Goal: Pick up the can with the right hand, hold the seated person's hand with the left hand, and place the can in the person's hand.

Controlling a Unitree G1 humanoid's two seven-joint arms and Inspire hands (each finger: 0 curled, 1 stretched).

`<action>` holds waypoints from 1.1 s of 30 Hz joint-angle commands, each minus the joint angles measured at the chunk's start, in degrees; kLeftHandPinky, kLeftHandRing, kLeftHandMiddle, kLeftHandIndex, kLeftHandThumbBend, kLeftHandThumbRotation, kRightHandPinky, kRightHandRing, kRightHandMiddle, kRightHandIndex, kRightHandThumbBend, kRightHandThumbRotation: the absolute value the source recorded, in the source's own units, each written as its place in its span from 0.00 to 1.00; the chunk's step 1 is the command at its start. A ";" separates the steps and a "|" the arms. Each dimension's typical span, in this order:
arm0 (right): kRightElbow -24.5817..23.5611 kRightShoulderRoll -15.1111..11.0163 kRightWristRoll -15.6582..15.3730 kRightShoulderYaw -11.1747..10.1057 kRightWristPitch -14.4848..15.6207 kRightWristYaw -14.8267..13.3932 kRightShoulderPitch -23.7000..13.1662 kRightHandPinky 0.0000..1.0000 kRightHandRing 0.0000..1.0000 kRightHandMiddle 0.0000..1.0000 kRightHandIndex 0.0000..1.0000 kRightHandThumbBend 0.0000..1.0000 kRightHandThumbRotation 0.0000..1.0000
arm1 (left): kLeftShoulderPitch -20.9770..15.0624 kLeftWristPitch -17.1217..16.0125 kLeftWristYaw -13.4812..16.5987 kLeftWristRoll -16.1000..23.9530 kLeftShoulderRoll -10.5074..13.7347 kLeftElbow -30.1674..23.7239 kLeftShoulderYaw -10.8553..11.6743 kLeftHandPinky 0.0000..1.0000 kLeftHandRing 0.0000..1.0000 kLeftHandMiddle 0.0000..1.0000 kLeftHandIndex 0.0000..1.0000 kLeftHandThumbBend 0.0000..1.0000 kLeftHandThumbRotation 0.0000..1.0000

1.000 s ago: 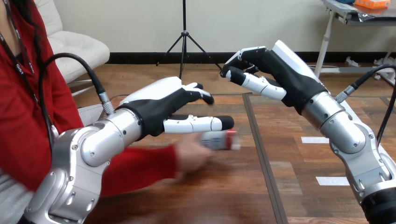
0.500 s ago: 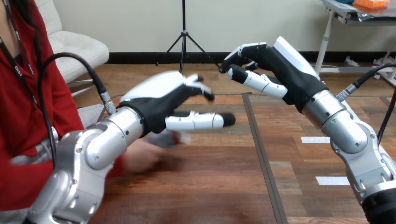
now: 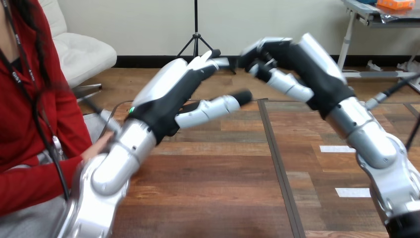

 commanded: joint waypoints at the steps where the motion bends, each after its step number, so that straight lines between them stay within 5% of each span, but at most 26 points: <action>1: -4.61 2.08 4.30 -3.47 0.99 -0.70 2.87 0.55 0.62 0.67 0.67 0.91 1.00 | 3.01 -7.06 3.10 -8.58 -5.06 3.26 4.70 0.84 0.99 0.96 0.99 0.80 1.00; 12: -10.11 3.93 13.11 -6.23 -1.32 1.65 11.69 0.60 0.66 0.72 0.75 0.89 1.00 | 10.87 -17.75 1.81 -19.89 -8.21 4.79 7.05 0.85 0.88 0.86 1.00 0.76 1.00; 23: -17.79 6.26 20.12 -7.20 -1.46 4.52 22.93 0.63 0.71 0.76 0.82 0.88 1.00 | 20.34 -20.57 -1.49 -27.32 -8.62 0.64 7.86 0.70 0.80 0.82 1.00 0.65 1.00; 33: -21.14 8.98 22.24 -6.95 -4.15 5.89 32.34 0.65 0.73 0.78 0.86 0.85 1.00 | 27.87 -23.91 -3.03 -31.80 -9.88 -1.82 8.33 0.58 0.71 0.74 0.99 0.67 0.99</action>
